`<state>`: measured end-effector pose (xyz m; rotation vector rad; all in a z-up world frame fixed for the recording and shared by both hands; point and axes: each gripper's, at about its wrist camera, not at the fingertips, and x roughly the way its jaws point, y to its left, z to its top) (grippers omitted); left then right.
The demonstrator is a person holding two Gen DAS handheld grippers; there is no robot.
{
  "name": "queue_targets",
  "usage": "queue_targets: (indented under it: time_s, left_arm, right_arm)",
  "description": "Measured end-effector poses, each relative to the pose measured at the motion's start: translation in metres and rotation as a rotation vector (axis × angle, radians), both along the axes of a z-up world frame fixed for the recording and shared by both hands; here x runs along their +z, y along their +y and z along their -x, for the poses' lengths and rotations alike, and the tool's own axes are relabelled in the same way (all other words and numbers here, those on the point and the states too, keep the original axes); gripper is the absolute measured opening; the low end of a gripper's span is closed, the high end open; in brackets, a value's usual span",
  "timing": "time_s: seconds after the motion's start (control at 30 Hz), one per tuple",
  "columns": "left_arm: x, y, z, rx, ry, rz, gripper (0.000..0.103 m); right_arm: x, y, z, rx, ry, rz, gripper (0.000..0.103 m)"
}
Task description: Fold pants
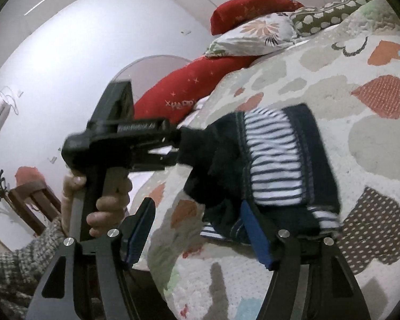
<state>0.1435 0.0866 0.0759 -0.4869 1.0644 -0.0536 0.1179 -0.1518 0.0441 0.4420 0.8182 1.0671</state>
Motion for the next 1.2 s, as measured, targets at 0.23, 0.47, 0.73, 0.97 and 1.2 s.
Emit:
queue_targets:
  time_s: [0.23, 0.47, 0.73, 0.97, 1.2]
  left_arm:
    - [0.012, 0.008, 0.01, 0.061, -0.066, 0.113, 0.056]
    - [0.016, 0.031, 0.025, 0.168, -0.128, 0.224, 0.069]
    - [-0.003, 0.025, 0.027, 0.136, -0.106, 0.299, 0.08]
    - [-0.025, -0.047, 0.015, -0.114, 0.002, 0.021, 0.026]
    - [-0.03, -0.028, 0.019, -0.09, -0.013, 0.088, 0.03]
  right_arm:
    - [0.001, -0.043, -0.02, -0.143, 0.027, -0.061, 0.071]
    - [-0.011, -0.059, -0.034, -0.242, 0.091, -0.054, 0.071]
    - [-0.017, -0.06, -0.034, -0.285, 0.092, 0.0, 0.071]
    - [-0.03, -0.062, -0.037, -0.356, 0.13, 0.061, 0.071]
    - [0.009, -0.036, -0.058, -0.335, 0.051, 0.249, 0.071]
